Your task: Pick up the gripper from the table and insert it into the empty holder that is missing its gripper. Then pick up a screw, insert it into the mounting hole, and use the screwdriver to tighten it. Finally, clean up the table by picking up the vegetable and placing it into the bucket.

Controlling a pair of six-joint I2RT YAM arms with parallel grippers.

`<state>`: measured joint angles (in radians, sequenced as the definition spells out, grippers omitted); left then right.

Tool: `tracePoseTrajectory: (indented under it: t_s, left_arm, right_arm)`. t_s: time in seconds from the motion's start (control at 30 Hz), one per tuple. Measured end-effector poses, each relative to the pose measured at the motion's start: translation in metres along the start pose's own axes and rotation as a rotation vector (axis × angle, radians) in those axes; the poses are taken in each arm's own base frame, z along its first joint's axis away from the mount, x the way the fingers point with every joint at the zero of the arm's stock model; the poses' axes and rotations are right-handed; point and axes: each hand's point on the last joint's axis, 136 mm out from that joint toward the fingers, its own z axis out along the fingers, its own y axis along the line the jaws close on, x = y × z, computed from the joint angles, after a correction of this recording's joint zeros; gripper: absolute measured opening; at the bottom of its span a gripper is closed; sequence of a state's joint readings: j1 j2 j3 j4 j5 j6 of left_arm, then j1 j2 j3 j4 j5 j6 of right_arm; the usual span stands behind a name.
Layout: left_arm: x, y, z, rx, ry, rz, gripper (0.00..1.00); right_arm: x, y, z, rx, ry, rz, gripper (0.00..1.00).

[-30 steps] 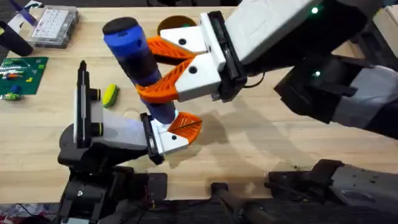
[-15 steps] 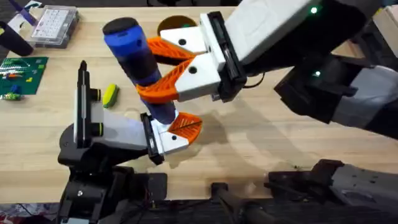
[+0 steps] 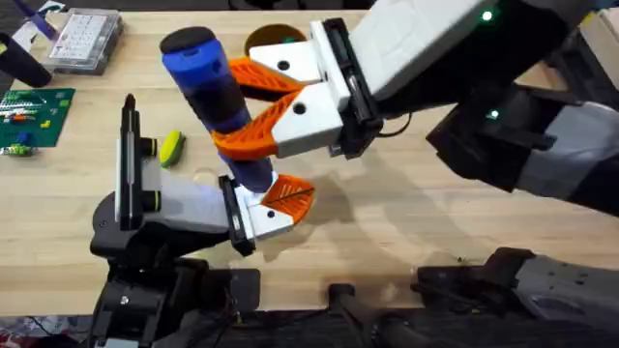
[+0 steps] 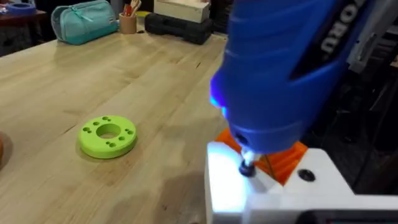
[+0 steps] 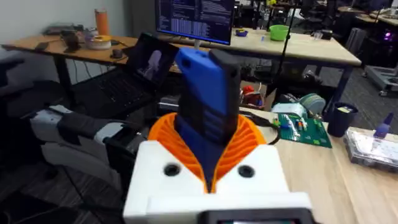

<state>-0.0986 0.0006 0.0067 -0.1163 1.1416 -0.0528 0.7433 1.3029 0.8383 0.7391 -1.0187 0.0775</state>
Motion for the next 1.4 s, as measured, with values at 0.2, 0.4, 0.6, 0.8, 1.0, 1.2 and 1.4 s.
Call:
tracePoseTrajectory:
  t_s: [0.2,0.4,0.6,0.8,1.0,1.2,1.4]
  left_arm:
    - [0.0,-0.0001,0.0,0.001,0.0,0.0,0.016]
    - [0.0002,-0.0013,0.0,0.008,0.001,-0.001,0.016]
    - [0.0002,-0.0015,0.0,0.009,0.001,-0.001,0.016]
    - [0.0004,-0.0019,0.0,0.011,0.001,-0.002,0.016]
    - [0.0007,-0.0027,0.0,0.016,0.002,-0.004,0.016]
    - [0.0007,-0.003,0.0,0.018,0.002,-0.005,0.016]
    - [0.0007,-0.003,0.0,0.018,0.003,-0.005,0.016]
  right_arm:
    - [0.0008,-0.0001,0.0,0.0,0.002,0.004,0.027]
    - [0.0012,-0.0002,0.0,0.001,0.004,0.006,0.027]
    - [0.0015,-0.0002,0.0,0.001,0.005,0.008,0.027]
    - [0.0016,0.0002,0.0,-0.002,0.005,0.006,0.027]
    - [0.004,0.0001,0.0,-0.001,0.013,0.014,0.027]
    - [0.0042,0.0013,-0.0009,0.001,0.022,0.004,0.027]
    - [0.0044,0.0013,-0.0009,0.001,0.023,0.004,0.027]
